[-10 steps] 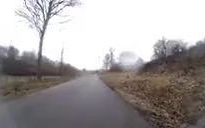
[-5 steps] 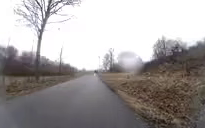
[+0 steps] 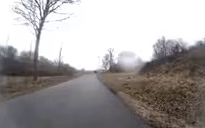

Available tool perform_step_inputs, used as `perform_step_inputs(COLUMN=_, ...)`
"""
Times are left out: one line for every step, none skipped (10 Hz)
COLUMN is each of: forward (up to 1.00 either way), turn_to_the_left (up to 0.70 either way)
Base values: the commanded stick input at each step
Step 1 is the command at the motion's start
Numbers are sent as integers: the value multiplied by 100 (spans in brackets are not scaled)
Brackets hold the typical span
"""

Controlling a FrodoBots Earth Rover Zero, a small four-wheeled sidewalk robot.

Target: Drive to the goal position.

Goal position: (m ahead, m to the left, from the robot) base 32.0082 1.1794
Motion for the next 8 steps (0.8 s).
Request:
perform_step_inputs(forward=57, turn_to_the_left=0)
perform_step_inputs(forward=58, turn_to_the_left=0)
perform_step_inputs(forward=0, turn_to_the_left=0)
perform_step_inputs(forward=0, turn_to_the_left=0)
perform_step_inputs(forward=0, turn_to_the_left=0)
perform_step_inputs(forward=16, turn_to_the_left=0)
perform_step_inputs(forward=23, turn_to_the_left=0)
perform_step_inputs(forward=30, turn_to_the_left=0)
